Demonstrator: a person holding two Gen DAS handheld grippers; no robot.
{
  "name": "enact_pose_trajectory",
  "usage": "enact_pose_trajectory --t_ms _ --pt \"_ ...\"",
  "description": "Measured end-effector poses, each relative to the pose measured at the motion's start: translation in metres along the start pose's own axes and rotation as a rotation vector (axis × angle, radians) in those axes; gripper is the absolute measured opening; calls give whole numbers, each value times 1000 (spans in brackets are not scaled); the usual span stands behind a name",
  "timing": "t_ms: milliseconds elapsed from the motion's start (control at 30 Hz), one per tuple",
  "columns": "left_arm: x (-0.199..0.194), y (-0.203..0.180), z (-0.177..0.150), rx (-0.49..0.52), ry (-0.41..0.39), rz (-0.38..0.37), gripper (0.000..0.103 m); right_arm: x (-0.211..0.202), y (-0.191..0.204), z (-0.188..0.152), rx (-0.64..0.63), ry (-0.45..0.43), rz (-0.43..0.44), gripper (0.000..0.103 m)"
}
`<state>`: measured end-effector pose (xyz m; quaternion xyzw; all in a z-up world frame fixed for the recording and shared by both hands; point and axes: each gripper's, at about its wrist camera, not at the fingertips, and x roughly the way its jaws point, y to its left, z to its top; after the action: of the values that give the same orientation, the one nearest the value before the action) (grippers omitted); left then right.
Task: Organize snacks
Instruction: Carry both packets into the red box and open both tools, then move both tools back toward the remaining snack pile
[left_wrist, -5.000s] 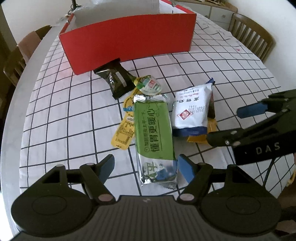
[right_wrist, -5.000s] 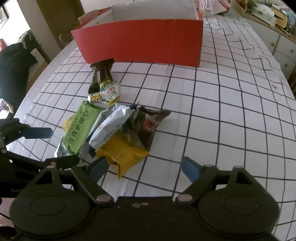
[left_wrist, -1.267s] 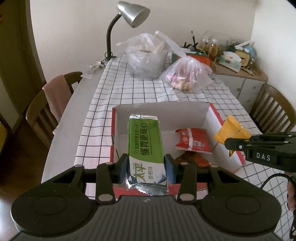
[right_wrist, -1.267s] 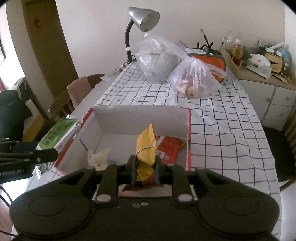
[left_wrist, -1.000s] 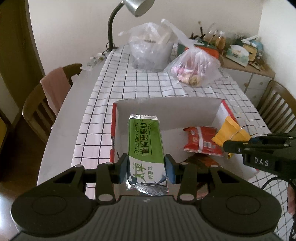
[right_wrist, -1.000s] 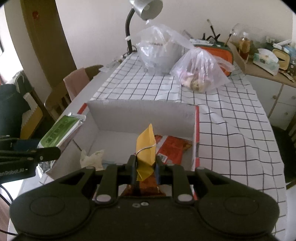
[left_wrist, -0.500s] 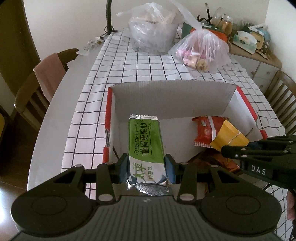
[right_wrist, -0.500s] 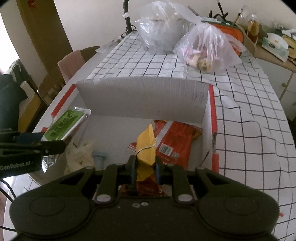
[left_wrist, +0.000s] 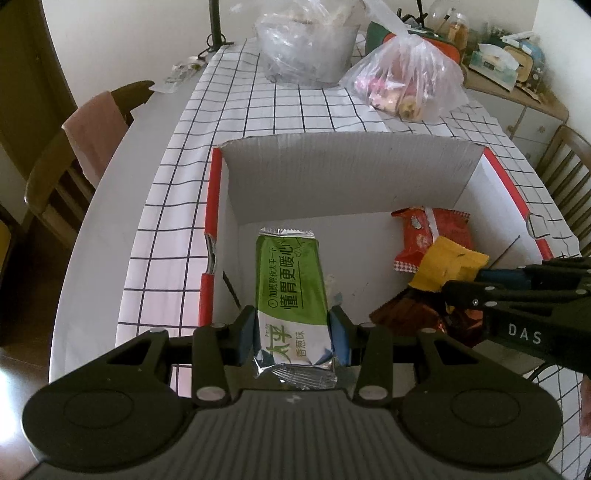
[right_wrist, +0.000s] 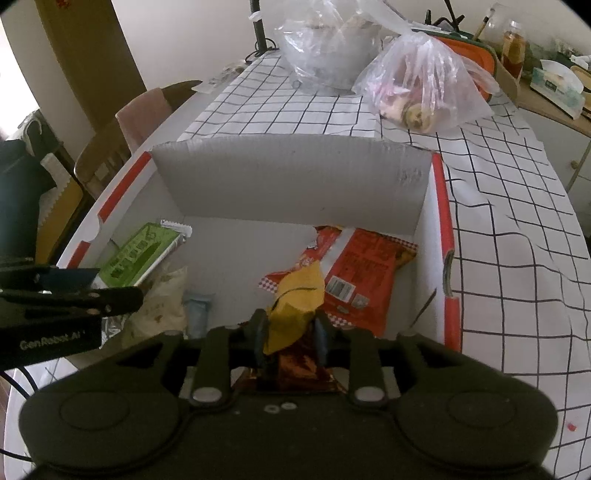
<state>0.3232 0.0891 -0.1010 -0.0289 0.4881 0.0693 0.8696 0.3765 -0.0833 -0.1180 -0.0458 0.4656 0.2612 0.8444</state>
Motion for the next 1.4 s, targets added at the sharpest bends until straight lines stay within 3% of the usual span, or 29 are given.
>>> enact_pose_trajectory --t_ms 467,633,1400 --pt "-31 9 -10 -43 -47 -30 50 -36 4 -8 -1 -56 27 51" --pt "-52 8 -18 -46 -81 -48 55 -56 8 -14 -2 -89 37 63" --pt "-143 -3 -66 -14 -217 -128 71 -150 37 -60 -27 -221 107 94"
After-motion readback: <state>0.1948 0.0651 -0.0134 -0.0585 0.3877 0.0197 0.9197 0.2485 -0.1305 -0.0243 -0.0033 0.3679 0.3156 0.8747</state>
